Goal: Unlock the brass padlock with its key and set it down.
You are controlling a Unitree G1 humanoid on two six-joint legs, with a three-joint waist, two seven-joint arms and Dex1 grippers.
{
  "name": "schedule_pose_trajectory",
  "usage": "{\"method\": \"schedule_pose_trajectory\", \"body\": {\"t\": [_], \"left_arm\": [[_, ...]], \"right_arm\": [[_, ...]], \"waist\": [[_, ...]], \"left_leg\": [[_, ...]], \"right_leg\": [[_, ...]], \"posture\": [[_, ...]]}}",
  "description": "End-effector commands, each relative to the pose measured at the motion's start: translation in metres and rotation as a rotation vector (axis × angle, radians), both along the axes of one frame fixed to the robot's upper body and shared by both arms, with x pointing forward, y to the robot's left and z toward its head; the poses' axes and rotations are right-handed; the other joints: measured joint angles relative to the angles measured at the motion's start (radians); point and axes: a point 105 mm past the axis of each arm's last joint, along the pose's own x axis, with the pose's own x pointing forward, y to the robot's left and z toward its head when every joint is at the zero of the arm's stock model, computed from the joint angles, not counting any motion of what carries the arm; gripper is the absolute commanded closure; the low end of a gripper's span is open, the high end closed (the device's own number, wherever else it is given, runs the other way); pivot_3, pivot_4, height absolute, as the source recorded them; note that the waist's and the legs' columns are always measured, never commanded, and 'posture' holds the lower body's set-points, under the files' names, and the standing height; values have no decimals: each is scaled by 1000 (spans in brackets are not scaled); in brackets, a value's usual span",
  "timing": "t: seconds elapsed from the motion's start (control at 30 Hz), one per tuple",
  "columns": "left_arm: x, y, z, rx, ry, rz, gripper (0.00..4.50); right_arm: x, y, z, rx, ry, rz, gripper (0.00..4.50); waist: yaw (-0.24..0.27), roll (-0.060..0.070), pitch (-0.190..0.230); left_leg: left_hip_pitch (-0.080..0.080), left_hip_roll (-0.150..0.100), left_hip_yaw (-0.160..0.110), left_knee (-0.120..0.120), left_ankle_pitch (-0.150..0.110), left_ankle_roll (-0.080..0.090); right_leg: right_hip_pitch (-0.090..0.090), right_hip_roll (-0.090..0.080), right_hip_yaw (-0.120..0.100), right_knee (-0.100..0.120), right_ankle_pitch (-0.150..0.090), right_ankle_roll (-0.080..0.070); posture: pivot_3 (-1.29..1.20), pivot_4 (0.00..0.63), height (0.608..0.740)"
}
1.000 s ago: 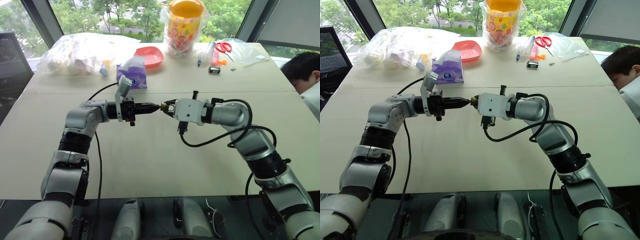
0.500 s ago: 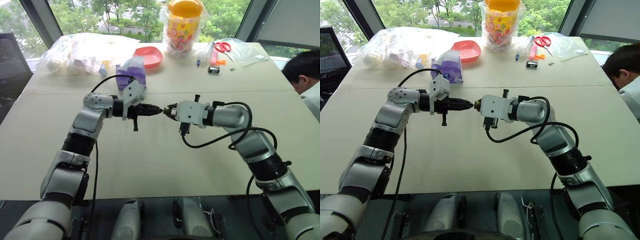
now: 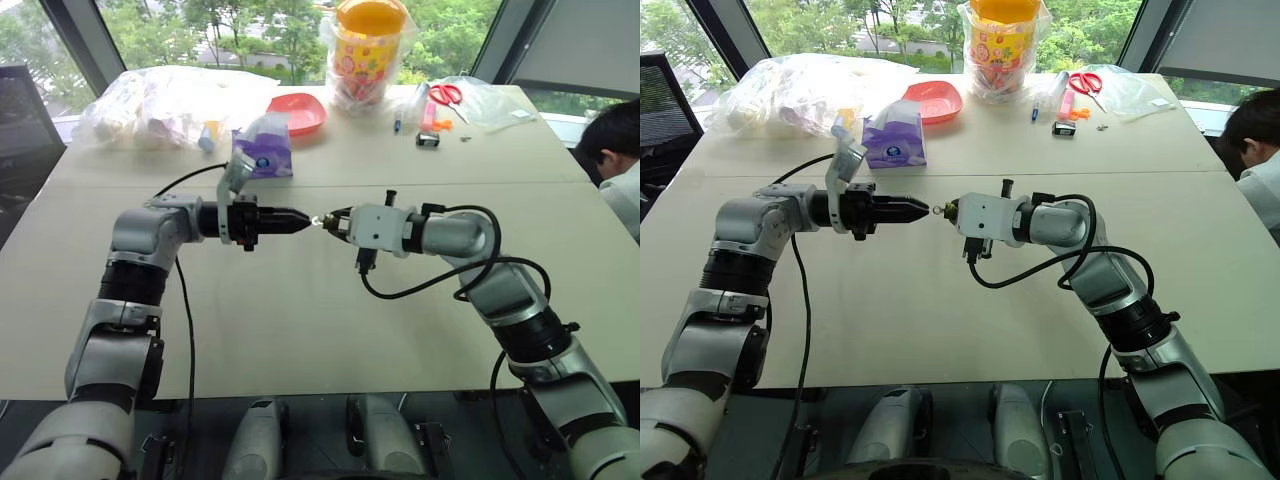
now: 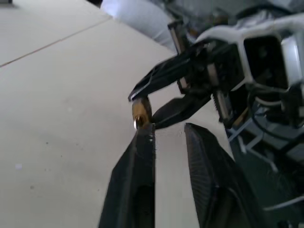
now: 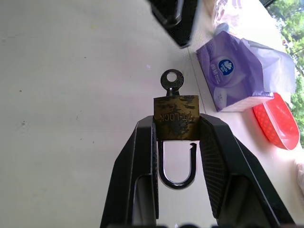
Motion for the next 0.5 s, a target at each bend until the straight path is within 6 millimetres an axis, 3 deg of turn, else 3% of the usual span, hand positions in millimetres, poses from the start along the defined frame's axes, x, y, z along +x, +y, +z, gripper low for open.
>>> {"method": "schedule_pose_trajectory", "body": {"t": [0.03, 0.5], "left_arm": [[0, -8, 14, 3, -76, 1, 1829], [11, -20, -2, 36, -88, 19, 1829]], "right_arm": [[-2, 4, 22, 32, -86, 19, 3856], [-4, 9, 28, 45, -107, 29, 3856]], "waist": [[0, 0, 0], [-1, 0, 0]], "left_leg": [[0, 0, 0, 0, 0, 0], [0, 0, 0, 0, 0, 0]], "right_leg": [[0, 0, 0, 0, 0, 0], [0, 0, 0, 0, 0, 0]], "posture": [[0, 150, 740], [0, 150, 740]]}}
